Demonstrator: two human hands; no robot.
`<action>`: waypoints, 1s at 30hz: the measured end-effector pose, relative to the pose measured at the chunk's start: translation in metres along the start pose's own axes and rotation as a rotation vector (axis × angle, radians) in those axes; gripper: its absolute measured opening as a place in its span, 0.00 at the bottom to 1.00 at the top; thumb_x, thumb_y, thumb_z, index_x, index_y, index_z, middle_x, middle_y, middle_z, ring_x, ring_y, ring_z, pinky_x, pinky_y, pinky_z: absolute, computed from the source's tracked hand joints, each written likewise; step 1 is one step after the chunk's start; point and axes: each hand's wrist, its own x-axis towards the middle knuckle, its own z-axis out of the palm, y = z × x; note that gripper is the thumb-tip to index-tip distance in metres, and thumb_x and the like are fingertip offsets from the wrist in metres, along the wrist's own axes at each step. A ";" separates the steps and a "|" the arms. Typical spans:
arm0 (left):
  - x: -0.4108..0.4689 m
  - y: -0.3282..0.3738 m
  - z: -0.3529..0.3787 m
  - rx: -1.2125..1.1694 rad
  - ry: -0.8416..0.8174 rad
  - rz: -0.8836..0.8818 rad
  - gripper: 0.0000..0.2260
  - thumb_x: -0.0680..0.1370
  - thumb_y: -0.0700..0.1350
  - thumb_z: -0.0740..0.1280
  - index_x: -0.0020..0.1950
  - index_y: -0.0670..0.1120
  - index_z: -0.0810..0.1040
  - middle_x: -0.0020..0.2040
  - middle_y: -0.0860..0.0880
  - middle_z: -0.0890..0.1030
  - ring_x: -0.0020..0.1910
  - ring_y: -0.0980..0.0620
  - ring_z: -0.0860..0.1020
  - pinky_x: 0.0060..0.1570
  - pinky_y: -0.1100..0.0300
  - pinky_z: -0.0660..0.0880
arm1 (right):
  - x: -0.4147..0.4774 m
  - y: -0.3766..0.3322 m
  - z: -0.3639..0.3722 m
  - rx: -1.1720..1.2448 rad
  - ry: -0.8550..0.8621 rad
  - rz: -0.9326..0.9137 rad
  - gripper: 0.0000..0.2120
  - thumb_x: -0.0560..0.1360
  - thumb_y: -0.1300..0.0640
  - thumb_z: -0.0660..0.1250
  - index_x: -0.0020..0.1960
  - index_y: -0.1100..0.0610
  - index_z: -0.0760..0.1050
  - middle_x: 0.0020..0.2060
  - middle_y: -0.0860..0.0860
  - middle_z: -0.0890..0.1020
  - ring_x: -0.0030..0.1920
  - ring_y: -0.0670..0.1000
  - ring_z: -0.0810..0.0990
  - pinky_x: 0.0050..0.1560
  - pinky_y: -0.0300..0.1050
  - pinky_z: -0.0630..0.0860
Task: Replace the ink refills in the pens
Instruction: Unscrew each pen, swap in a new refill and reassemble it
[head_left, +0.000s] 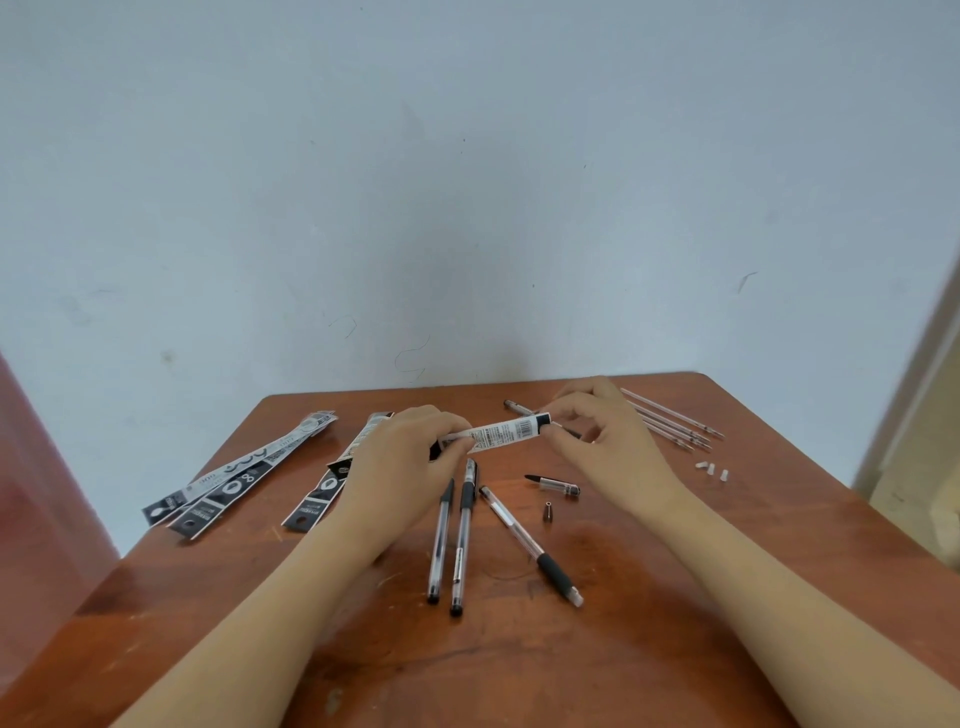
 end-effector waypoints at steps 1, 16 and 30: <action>0.000 0.000 0.000 -0.002 -0.004 0.002 0.07 0.75 0.41 0.66 0.50 0.45 0.81 0.42 0.49 0.81 0.42 0.53 0.75 0.44 0.58 0.73 | 0.000 -0.002 -0.001 0.020 -0.013 0.006 0.09 0.72 0.62 0.68 0.43 0.47 0.78 0.44 0.40 0.72 0.47 0.40 0.72 0.42 0.25 0.66; 0.001 -0.001 -0.001 -0.067 -0.021 0.022 0.07 0.74 0.38 0.67 0.49 0.44 0.82 0.41 0.49 0.81 0.42 0.51 0.76 0.44 0.56 0.74 | -0.003 -0.006 -0.005 0.199 -0.064 0.025 0.09 0.71 0.60 0.69 0.39 0.46 0.77 0.45 0.46 0.78 0.43 0.36 0.76 0.44 0.25 0.70; 0.005 -0.015 -0.009 -0.077 0.044 -0.085 0.07 0.74 0.40 0.66 0.49 0.46 0.82 0.41 0.56 0.78 0.41 0.60 0.74 0.41 0.73 0.66 | 0.003 -0.001 -0.019 0.417 0.135 0.185 0.09 0.70 0.62 0.70 0.34 0.51 0.77 0.36 0.50 0.79 0.39 0.47 0.75 0.44 0.43 0.72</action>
